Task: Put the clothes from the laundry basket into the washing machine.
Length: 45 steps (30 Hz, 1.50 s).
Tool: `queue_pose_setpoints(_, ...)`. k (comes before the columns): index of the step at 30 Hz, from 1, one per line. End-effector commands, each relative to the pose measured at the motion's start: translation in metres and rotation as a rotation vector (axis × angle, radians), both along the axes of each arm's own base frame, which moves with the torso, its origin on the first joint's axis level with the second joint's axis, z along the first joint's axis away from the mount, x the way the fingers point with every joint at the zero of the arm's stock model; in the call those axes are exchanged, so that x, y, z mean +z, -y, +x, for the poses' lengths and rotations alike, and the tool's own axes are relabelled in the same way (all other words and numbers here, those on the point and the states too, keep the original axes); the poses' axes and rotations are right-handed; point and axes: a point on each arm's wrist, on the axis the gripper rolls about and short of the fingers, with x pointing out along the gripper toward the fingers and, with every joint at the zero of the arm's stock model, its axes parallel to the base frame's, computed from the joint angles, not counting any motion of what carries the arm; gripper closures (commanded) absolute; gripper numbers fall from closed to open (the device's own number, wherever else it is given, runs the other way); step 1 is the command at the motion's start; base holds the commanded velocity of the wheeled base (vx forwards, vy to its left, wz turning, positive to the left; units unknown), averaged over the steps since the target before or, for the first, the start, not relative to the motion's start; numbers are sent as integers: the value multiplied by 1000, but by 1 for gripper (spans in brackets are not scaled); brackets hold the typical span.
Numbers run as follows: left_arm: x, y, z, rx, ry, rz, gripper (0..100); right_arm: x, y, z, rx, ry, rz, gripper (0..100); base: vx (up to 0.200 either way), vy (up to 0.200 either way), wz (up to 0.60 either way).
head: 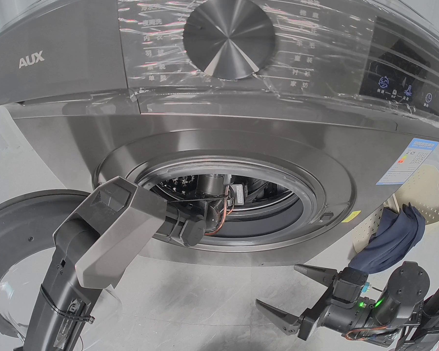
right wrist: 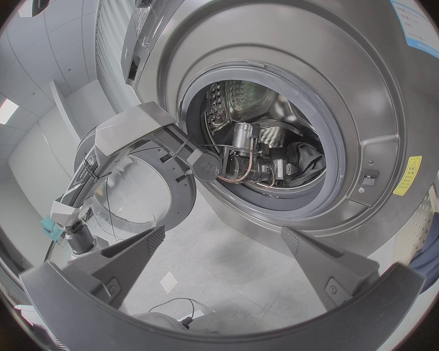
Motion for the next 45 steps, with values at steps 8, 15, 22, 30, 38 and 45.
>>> queue_pose_setpoints(8, -14, 7, 17, 5, 42, -19, 100, 0, 0, 0, 1, 0, 0, 0, 0, 0, 0)
queue_pose_setpoints(15, -16, 7, 37, 49, 149, -95, 100, -1, -1, 0, 5, -1, -2, 0, 0, 0, 0)
queue_pose_setpoints(22, -3, 7, 36, 48, 186, -120, 0, -1, -1, 0, 5, -3, -4, 0, 0, 0, 0)
queue_pose_setpoints(30, 37, 22, -8, -24, 160, -89, 0, -2, 0, 1, 2, -6, -8, 0, 0, 0, 0)
queue_pose_setpoints(38, 57, 11, -76, -118, 172, 29, 0, -3, 1, 0, 2, -10, -13, 0, 0, 0, 0)
queue_pose_setpoints(45, 45, 5, -143, -228, 152, 78, 0, -3, 0, -1, 2, -9, -11, 0, 0, 0, 0)
